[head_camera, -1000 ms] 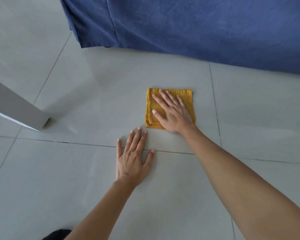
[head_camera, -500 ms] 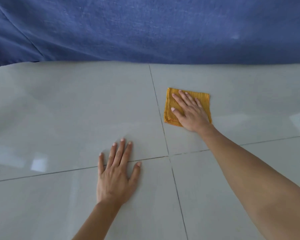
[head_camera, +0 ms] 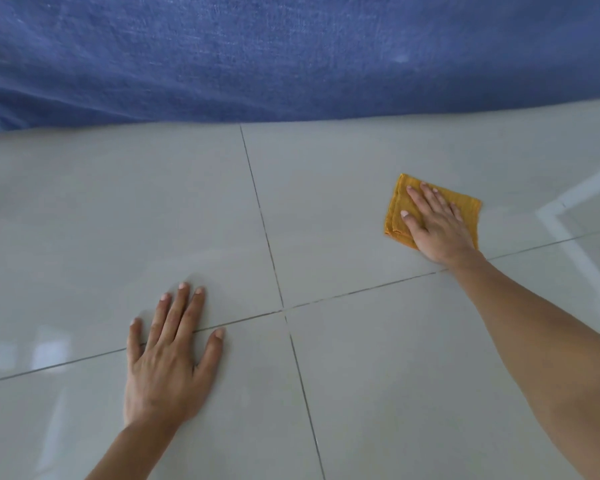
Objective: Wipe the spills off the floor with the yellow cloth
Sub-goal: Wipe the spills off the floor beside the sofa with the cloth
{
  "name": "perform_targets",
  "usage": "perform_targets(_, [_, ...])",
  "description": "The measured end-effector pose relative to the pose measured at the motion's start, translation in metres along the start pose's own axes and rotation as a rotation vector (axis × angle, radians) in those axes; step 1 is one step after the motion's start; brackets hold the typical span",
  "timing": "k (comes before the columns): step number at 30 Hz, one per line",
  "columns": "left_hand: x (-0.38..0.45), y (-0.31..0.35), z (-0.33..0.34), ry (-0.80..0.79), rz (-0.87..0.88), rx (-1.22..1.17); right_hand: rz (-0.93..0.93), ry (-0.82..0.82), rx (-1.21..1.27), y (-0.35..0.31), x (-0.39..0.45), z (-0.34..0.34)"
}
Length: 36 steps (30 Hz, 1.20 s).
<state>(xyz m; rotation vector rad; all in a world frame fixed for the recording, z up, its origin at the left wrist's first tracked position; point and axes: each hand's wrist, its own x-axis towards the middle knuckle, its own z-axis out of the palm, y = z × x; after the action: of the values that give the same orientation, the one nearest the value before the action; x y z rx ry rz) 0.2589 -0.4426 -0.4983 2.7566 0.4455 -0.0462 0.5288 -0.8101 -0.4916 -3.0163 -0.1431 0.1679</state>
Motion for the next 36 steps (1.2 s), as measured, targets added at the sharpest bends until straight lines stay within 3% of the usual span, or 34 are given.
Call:
perform_targets(6, [0.001,-0.003,-0.002,-0.009,0.018,-0.023,0.171,-0.007,0.024,0.000,-0.037,0.004])
perform_targets(12, [-0.011,-0.027,-0.015,-0.036,0.061,-0.048,0.217,-0.002,0.024,-0.041,-0.070,0.016])
perform_targets(21, [-0.065,-0.131,-0.049,-0.024,-0.059,0.011,0.080,0.008,0.000,-0.131,-0.089,0.031])
perform_targets(26, [-0.101,-0.175,-0.065,0.009,-0.230,0.021,0.007,-0.002,-0.007,-0.181,-0.092,0.038])
perform_targets(36, [-0.110,-0.186,-0.064,0.048,-0.260,-0.002,-0.170,-0.019,-0.025,-0.303,-0.082,0.050])
